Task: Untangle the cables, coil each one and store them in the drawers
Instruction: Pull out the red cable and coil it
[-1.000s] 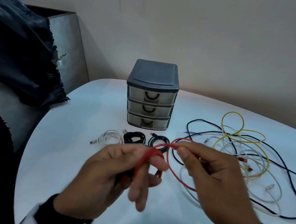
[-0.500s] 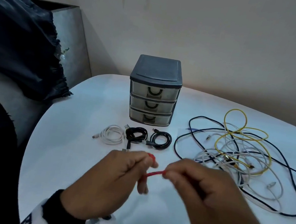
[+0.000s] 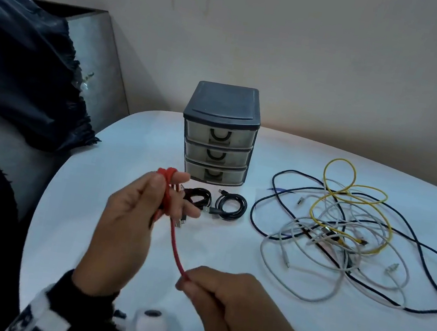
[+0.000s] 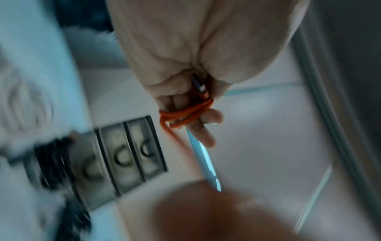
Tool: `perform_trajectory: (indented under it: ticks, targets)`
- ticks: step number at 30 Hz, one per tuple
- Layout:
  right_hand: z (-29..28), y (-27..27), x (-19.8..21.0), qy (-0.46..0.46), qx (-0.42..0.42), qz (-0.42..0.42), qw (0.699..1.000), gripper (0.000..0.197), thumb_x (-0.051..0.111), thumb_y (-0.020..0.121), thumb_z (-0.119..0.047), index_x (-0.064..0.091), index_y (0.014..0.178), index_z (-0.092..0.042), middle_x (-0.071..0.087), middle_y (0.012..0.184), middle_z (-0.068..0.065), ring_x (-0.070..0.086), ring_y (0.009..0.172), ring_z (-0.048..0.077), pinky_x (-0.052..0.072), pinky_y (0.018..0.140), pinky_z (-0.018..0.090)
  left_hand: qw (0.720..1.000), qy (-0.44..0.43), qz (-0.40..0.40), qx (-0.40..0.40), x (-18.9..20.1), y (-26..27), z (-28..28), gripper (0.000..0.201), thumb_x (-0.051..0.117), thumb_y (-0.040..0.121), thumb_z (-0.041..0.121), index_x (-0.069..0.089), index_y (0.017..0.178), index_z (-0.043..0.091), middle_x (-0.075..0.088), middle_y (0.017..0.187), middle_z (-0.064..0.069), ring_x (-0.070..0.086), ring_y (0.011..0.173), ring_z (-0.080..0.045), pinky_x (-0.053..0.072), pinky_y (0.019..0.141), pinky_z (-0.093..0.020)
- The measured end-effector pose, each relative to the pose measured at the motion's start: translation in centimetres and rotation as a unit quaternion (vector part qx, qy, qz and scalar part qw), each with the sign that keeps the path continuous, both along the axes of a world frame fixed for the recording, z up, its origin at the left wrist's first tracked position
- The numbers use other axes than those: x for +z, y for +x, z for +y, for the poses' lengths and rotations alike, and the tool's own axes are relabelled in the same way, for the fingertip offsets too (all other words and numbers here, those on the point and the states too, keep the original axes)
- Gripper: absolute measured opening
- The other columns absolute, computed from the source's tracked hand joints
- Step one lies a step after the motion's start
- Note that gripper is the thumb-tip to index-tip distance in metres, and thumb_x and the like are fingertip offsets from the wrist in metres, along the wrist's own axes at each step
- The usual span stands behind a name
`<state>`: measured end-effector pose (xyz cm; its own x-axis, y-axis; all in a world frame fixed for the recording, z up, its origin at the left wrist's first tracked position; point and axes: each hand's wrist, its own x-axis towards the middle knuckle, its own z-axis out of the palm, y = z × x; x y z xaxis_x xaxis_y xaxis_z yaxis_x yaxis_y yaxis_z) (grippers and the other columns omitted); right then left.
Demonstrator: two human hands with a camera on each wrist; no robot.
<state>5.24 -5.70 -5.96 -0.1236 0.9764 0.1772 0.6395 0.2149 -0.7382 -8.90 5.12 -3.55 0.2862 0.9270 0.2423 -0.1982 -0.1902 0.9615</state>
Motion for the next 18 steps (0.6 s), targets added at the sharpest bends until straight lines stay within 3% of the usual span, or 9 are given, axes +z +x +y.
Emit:
perform_trajectory:
  ticks: [3, 5, 6, 8, 11, 14, 15, 16, 18]
  targets:
    - [-0.6, 1.0, 2.6, 0.078, -0.013, -0.015, 0.997, 0.026, 0.04, 0.098, -0.043, 0.062, 0.102, -0.03, 0.064, 0.08, -0.012, 0.055, 0.067, 0.002, 0.048, 0.067, 0.025, 0.96, 0.121, 0.254, -0.012, -1.2, -0.5, -0.2, 0.038, 0.034, 0.103, 0.041, 0.064, 0.082, 0.027, 0.065, 0.068, 0.004, 0.067, 0.075, -0.01, 0.049, 0.077, -0.027]
    - [-0.4, 2.4, 3.5, 0.14, -0.072, -0.018, 0.987, 0.017, 0.049, 0.098, -0.034, 0.065, 0.095, -0.028, 0.064, 0.079, -0.016, 0.058, 0.068, 0.001, 0.045, 0.065, 0.017, 0.928, 0.088, 0.342, -0.115, -1.1, -0.4, -1.0, 0.04, 0.036, 0.1, 0.046, 0.065, 0.078, 0.03, 0.067, 0.063, 0.004, 0.064, 0.067, -0.008, 0.048, 0.074, -0.028]
    - [-0.2, 3.2, 3.7, 0.154, -0.103, -0.005, 0.983, 0.013, 0.054, 0.096, -0.03, 0.066, 0.09, -0.028, 0.062, 0.076, -0.018, 0.057, 0.067, 0.001, 0.042, 0.063, 0.013, 0.924, 0.043, 0.334, -0.18, -0.8, -0.3, -1.4, 0.045, 0.037, 0.1, 0.049, 0.068, 0.078, 0.025, 0.066, 0.057, 0.002, 0.064, 0.063, -0.012, 0.049, 0.076, -0.028]
    - [0.3, 4.3, 3.4, 0.176, -0.148, 0.033, 0.973, 0.011, 0.061, 0.091, -0.025, 0.069, 0.085, -0.028, 0.063, 0.074, -0.019, 0.059, 0.066, 0.004, 0.04, 0.061, 0.009, 0.929, -0.042, 0.231, -0.287, -0.2, -0.5, -2.0, 0.054, 0.043, 0.097, 0.054, 0.071, 0.078, 0.013, 0.057, 0.047, 0.002, 0.062, 0.055, -0.02, 0.05, 0.078, -0.025]
    - [1.0, 4.6, 2.0, 0.173, -0.178, 0.079, 0.965, 0.012, 0.062, 0.092, -0.028, 0.074, 0.09, -0.027, 0.071, 0.083, -0.018, 0.067, 0.077, 0.006, 0.048, 0.069, 0.014, 0.932, -0.112, 0.012, -0.343, 0.6, -1.4, -1.6, 0.046, 0.055, 0.093, 0.048, 0.074, 0.087, 0.006, 0.049, 0.046, 0.004, 0.058, 0.047, -0.019, 0.051, 0.075, -0.023]
    - [1.2, 2.8, 0.0, 0.099, -0.147, 0.069, 0.982, 0.02, 0.056, 0.092, -0.04, 0.072, 0.1, -0.03, 0.073, 0.093, -0.021, 0.069, 0.085, 0.002, 0.053, 0.078, 0.026, 0.875, -0.147, -0.277, -0.369, 1.3, -1.9, -0.7, 0.048, 0.037, 0.105, 0.03, 0.062, 0.11, -0.011, 0.051, 0.06, -0.001, 0.062, 0.063, -0.023, 0.049, 0.097, -0.033]
    - [1.0, 1.9, -0.5, 0.064, -0.115, 0.056, 0.99, 0.024, 0.052, 0.091, -0.045, 0.067, 0.107, -0.035, 0.072, 0.098, -0.023, 0.068, 0.088, 0.0, 0.052, 0.082, 0.027, 0.881, -0.154, -0.318, -0.315, 1.5, -1.8, -0.3, 0.049, 0.031, 0.106, 0.027, 0.062, 0.11, -0.011, 0.047, 0.062, -0.003, 0.061, 0.065, -0.024, 0.048, 0.1, -0.035]
    - [0.7, 0.9, -0.9, 0.039, -0.074, 0.027, 0.996, 0.029, 0.047, 0.09, -0.051, 0.062, 0.113, -0.04, 0.072, 0.101, -0.022, 0.068, 0.089, 0.0, 0.052, 0.084, 0.028, 0.915, -0.148, -0.299, -0.225, 1.5, -1.8, -0.1, 0.05, 0.03, 0.104, 0.027, 0.067, 0.104, -0.006, 0.044, 0.06, -0.002, 0.059, 0.062, -0.022, 0.05, 0.097, -0.032]
    - [0.0, -1.0, -0.6, -0.016, 0.012, -0.051, 0.999, 0.033, 0.041, 0.092, -0.056, 0.055, 0.118, -0.043, 0.071, 0.105, -0.013, 0.066, 0.09, 0.006, 0.051, 0.085, 0.027, 0.979, -0.093, -0.175, -0.048, 1.4, -1.8, 0.1, 0.046, 0.036, 0.099, 0.031, 0.075, 0.09, 0.007, 0.043, 0.056, -0.001, 0.059, 0.059, -0.019, 0.055, 0.087, -0.027]
